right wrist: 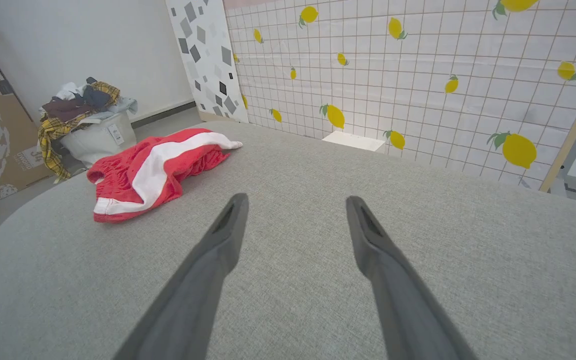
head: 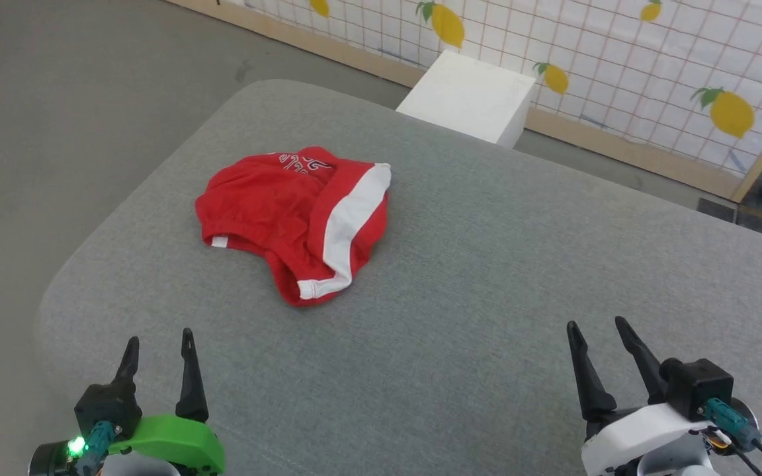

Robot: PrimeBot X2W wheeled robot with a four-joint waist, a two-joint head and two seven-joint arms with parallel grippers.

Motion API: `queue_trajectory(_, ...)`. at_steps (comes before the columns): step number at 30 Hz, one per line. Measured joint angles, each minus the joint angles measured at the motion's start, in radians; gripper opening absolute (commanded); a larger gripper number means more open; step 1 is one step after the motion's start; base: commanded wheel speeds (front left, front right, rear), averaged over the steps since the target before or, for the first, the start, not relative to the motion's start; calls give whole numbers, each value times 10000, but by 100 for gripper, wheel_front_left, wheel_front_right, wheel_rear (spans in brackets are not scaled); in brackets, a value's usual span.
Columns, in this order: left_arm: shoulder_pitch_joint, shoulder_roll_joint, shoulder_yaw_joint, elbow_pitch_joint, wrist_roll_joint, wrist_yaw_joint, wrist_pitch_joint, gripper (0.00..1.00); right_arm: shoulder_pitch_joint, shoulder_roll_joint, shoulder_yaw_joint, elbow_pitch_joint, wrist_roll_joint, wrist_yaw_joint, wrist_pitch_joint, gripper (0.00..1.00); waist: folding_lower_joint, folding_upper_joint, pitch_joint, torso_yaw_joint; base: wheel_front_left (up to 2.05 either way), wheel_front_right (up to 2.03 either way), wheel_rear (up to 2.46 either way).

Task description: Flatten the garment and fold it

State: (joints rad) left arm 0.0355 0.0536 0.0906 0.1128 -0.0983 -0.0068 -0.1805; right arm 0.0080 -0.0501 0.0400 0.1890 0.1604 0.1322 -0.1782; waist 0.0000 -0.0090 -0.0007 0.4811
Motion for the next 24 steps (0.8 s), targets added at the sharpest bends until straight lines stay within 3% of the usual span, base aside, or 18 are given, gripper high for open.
queue_trajectory(24, 20, 0, 244, 297, -339, 0, -514, 100, 31, 0, 6, 477, 221, 0, -514, 100, 0, 0, 82, 1155, 0, 0, 0)
